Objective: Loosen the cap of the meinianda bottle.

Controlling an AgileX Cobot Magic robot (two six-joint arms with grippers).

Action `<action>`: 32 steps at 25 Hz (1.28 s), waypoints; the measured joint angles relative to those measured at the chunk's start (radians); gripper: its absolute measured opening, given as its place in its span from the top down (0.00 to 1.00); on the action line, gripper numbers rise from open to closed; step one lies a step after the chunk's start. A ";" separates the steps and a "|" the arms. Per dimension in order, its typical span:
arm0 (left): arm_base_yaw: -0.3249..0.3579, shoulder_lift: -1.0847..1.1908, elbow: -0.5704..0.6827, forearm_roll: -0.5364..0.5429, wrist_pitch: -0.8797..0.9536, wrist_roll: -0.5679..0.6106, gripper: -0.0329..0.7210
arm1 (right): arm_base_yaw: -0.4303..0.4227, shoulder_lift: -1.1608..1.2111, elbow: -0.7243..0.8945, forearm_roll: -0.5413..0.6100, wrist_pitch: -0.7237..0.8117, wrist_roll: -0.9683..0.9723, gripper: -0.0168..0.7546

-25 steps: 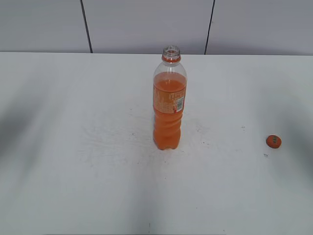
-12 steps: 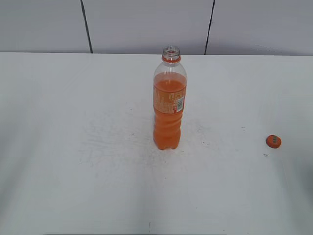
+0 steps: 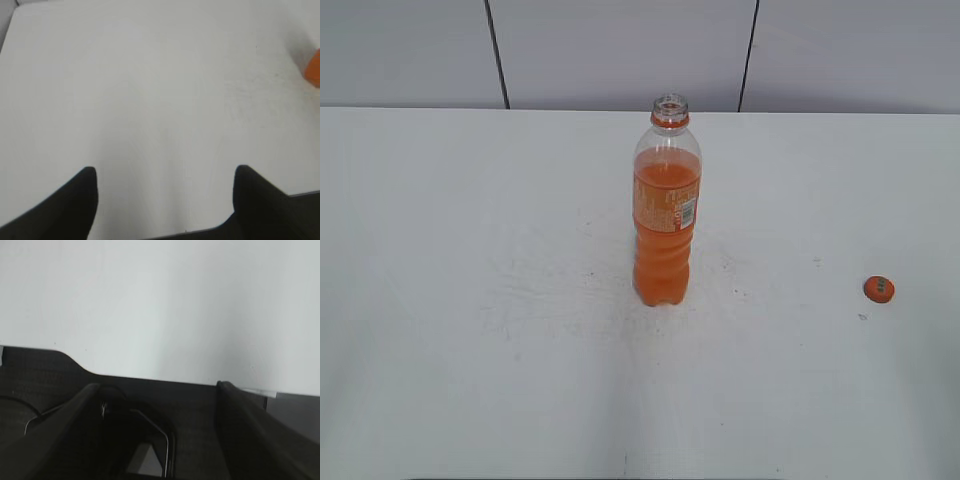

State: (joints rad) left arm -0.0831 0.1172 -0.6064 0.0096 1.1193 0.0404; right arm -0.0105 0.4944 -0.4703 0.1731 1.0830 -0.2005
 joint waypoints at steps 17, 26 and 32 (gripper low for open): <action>0.000 -0.121 0.042 -0.032 -0.080 0.032 0.28 | 0.000 -0.502 0.026 -0.062 -0.050 -0.068 0.30; 0.000 -0.122 0.043 -0.032 -0.080 -0.012 0.28 | 0.000 -0.502 0.026 -0.142 -0.059 0.015 0.30; 0.000 -0.115 0.043 -0.032 -0.082 -0.014 0.28 | 0.000 -0.502 0.027 -0.145 -0.059 0.017 0.30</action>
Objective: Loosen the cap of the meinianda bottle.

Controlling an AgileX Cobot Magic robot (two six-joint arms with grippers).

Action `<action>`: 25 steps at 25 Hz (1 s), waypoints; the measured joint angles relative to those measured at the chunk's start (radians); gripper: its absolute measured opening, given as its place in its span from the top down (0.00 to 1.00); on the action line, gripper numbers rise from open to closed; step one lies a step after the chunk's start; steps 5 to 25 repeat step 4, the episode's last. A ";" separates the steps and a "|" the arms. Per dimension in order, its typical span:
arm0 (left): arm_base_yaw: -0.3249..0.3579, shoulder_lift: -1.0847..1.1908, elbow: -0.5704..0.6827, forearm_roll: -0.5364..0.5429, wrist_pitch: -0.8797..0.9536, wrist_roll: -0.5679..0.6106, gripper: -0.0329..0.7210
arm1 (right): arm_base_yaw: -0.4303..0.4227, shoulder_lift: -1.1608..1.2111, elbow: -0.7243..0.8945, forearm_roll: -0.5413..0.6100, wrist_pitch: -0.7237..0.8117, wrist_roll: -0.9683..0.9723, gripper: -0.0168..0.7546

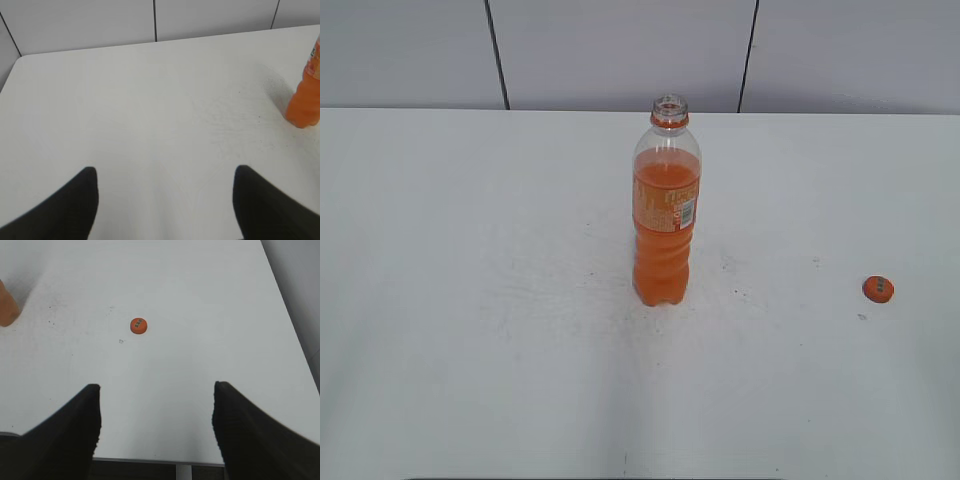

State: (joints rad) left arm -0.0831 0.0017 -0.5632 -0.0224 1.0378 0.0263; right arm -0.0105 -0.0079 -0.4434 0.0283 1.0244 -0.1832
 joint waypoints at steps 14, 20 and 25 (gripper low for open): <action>0.000 0.000 0.000 0.000 0.000 -0.001 0.28 | 0.000 0.000 0.000 0.000 0.000 0.001 0.30; 0.000 0.000 0.000 0.000 0.000 -0.001 0.28 | 0.000 0.000 0.000 0.000 0.000 0.001 0.30; 0.000 0.000 0.000 0.000 0.000 -0.001 0.28 | 0.000 0.000 0.000 0.000 0.000 0.001 0.30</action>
